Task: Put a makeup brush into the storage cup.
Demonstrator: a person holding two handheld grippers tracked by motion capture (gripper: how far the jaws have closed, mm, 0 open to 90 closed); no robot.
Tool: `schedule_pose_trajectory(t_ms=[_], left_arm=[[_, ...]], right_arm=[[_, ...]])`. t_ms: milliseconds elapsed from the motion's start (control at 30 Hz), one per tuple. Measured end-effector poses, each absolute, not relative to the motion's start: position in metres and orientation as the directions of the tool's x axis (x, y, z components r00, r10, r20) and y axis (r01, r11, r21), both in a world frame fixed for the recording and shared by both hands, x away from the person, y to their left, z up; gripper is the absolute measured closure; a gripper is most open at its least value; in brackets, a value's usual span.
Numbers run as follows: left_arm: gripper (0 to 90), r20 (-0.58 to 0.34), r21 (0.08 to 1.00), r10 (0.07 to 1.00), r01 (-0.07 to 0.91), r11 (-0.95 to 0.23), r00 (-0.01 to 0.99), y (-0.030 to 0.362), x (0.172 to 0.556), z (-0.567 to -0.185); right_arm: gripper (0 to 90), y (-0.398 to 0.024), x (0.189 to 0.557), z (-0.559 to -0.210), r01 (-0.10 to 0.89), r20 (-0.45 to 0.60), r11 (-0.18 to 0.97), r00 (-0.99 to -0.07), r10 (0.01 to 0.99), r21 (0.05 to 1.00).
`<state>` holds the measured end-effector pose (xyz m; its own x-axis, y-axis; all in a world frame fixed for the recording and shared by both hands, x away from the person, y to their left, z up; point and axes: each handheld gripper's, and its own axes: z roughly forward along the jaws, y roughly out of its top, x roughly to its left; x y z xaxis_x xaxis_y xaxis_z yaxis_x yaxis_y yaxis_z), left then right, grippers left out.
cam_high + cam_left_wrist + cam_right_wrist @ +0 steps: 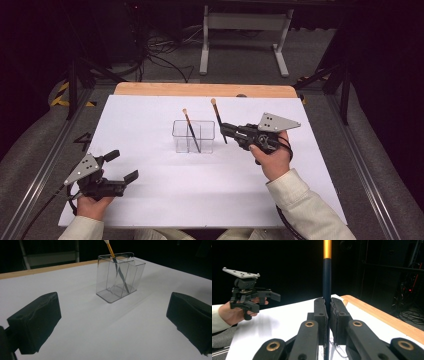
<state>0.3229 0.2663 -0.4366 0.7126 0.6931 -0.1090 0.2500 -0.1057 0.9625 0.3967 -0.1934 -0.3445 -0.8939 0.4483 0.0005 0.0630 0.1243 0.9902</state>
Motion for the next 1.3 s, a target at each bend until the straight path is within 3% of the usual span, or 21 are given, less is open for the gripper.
schedule_pose_trajectory(t_ms=[1300], left_arm=[[0.2,-0.120,0.961,0.693,0.257,-0.098,0.711,0.267,0.324,-0.438]], right_arm=[[83.7,-0.147,0.443,-0.352,0.121,0.059,0.095,-0.868,0.492,0.988]])
